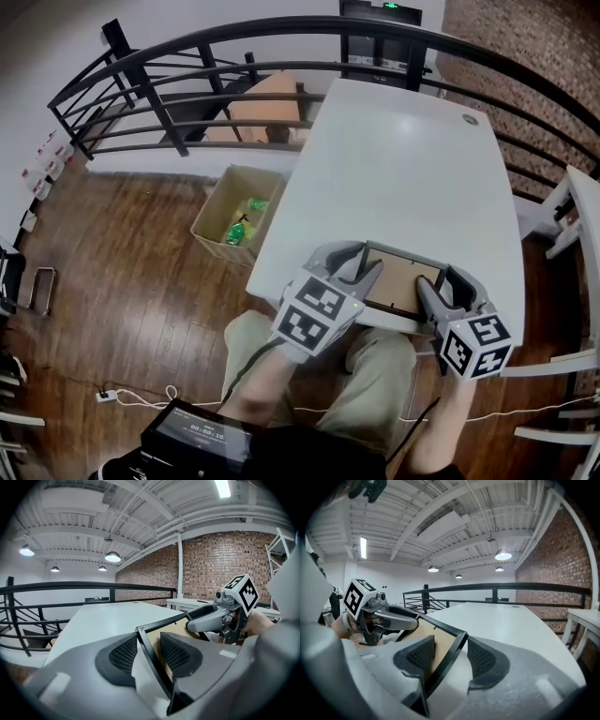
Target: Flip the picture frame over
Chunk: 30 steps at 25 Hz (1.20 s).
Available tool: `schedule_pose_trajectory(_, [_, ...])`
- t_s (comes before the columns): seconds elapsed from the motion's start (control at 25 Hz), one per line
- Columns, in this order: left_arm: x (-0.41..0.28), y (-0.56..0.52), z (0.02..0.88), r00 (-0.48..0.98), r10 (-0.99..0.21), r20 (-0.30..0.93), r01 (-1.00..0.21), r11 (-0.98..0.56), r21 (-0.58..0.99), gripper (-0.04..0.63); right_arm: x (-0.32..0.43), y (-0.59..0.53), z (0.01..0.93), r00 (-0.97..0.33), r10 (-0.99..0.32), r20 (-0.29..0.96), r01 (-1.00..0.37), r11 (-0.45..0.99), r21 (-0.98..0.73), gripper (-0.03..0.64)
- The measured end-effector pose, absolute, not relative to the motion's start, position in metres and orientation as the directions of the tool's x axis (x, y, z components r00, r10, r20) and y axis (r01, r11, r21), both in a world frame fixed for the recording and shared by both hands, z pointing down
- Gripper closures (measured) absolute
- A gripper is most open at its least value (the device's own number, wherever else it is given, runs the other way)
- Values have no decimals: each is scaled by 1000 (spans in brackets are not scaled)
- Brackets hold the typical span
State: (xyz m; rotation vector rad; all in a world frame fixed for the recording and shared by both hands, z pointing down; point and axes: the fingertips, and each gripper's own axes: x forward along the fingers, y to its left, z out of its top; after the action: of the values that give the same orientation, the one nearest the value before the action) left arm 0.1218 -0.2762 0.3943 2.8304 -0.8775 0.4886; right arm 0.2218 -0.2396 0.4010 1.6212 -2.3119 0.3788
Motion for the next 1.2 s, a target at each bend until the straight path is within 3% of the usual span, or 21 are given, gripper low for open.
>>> schedule_pose_trajectory(0.64, [130,-287,409,773,-489,404,-576,-808,122,426,232,-259,417,-269,-836,479,-959,277,-57,413])
schedule_pose_trajectory(1.2, [131,-294,420,697,-517,497,-617,-786,47,426,233,-262,424,-232,-830,507,-966,258,-19,413])
